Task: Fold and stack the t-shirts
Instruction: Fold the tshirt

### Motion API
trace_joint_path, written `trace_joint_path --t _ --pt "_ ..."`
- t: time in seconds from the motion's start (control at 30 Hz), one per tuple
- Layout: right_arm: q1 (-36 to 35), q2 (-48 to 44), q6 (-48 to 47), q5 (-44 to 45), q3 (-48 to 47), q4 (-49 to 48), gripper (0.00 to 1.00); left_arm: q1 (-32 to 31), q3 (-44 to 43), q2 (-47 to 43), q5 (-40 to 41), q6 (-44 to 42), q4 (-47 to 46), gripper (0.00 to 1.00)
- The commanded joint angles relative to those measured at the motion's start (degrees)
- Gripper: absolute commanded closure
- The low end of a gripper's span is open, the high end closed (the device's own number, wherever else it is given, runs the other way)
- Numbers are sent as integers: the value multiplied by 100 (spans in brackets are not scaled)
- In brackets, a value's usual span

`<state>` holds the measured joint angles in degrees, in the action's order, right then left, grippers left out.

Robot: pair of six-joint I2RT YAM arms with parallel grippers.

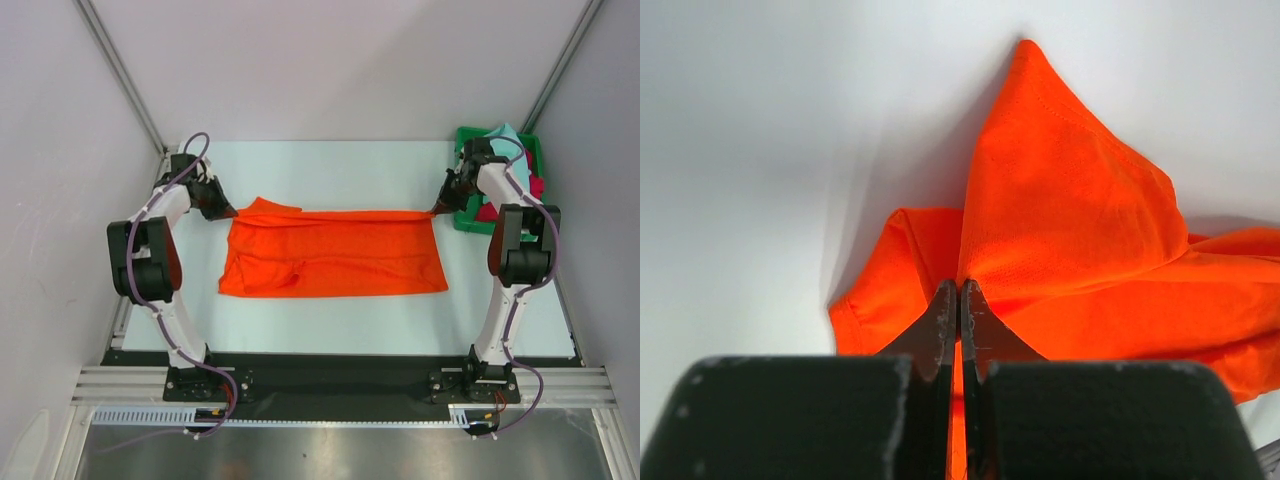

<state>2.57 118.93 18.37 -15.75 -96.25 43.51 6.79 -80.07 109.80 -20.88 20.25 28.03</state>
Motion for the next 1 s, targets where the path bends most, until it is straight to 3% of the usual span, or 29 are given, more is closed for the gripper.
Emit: trace_joint_path --t 0.0,0.23,0.97 --pt "95 -371 -70 177 97 26 100 51 184 -626 286 -197 -34 100" --pt "139 -380 -97 221 317 44 100 42 694 -1153 471 -153 -237 100" --pt "139 -766 -132 151 1125 0 100 42 1363 -1373 840 -206 -52 100"
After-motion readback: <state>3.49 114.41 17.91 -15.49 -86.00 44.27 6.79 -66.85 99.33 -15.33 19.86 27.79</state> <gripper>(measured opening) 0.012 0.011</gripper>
